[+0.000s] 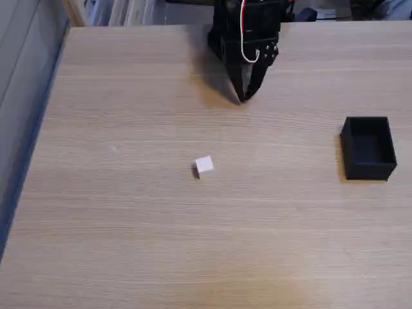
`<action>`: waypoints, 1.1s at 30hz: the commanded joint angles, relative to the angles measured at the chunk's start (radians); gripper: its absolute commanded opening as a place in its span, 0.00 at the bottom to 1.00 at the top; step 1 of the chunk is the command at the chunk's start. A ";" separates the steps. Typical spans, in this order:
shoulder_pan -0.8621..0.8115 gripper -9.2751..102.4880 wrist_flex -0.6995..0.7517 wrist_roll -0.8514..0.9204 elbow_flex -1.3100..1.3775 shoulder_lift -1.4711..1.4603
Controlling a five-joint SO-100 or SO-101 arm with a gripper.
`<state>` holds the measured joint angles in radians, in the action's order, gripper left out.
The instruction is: Pick a white block and place it in the black box.
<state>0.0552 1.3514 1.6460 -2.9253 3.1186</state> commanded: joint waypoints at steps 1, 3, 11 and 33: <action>0.002 0.08 -0.006 -0.023 0.132 -0.115; -0.006 0.08 -0.006 -0.037 0.198 -0.190; -0.080 0.15 -0.011 -0.034 0.416 -0.460; -0.319 0.36 -0.207 0.167 0.719 -1.008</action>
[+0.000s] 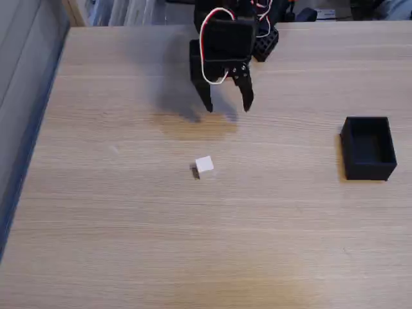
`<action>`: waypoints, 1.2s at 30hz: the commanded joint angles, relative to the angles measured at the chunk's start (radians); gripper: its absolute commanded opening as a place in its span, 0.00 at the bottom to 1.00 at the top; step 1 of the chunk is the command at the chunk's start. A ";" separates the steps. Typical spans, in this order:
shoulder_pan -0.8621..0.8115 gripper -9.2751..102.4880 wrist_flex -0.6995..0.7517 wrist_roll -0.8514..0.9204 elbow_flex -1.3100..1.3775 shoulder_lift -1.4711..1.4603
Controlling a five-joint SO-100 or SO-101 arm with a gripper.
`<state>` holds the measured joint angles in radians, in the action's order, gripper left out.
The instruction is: Pick a white block and place it in the black box.
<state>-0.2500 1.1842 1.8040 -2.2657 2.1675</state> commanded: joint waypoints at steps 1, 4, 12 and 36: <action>-0.015 0.36 -0.054 0.009 0.077 -0.084; -0.020 0.36 -0.092 0.003 0.132 -0.172; -0.048 0.36 -0.141 0.008 0.307 -0.390; -0.078 0.37 -0.213 0.017 0.469 -0.630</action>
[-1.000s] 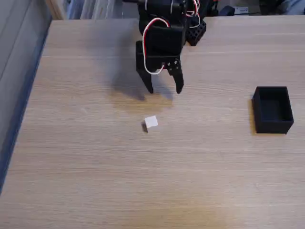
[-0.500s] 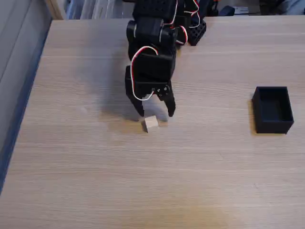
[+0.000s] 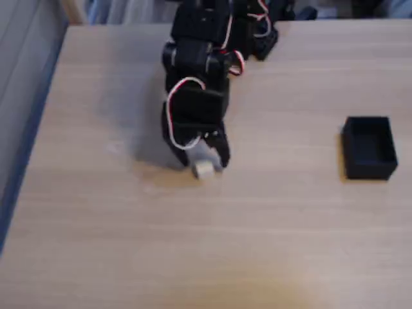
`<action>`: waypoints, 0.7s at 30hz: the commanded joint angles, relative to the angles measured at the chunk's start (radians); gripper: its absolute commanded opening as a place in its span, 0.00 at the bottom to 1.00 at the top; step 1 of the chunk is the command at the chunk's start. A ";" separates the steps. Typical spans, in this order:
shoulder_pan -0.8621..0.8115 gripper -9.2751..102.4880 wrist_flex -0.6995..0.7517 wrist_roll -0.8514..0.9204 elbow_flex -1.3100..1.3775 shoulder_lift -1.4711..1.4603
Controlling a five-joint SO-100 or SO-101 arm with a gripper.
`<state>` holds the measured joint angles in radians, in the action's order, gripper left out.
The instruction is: Pick a white block and place it in the black box.
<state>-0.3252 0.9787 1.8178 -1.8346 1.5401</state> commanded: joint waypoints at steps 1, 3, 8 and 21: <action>-0.006 0.37 -0.008 0.003 0.043 -0.011; -0.009 0.37 -0.011 0.003 0.051 -0.026; -0.018 0.36 -0.015 0.005 0.055 -0.051; -0.012 0.17 -0.046 -0.028 0.064 -0.075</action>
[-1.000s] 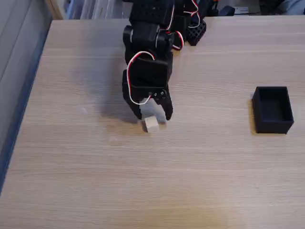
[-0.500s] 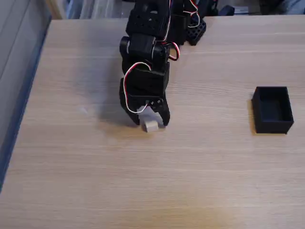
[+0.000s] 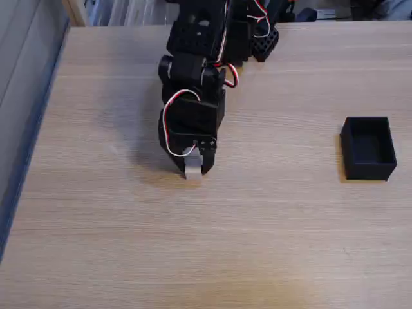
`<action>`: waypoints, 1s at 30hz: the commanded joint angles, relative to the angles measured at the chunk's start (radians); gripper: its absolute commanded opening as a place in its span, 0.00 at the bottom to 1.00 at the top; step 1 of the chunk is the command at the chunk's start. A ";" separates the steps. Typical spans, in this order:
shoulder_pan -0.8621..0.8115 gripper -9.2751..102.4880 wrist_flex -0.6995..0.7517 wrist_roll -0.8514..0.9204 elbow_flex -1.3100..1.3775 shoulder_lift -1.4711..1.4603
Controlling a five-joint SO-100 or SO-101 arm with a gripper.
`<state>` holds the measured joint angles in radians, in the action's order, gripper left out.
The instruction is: Pick a white block and place it in the black box.
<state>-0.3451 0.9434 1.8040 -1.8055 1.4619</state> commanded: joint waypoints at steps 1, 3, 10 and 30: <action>0.009 0.15 -0.011 -0.014 0.035 0.003; 0.009 0.10 -0.011 -0.005 0.031 0.008; 0.009 0.09 0.003 0.072 -0.086 0.181; 0.746 0.08 0.592 -0.296 -0.018 0.574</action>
<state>0.3129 1.4895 1.5723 -1.9313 2.0877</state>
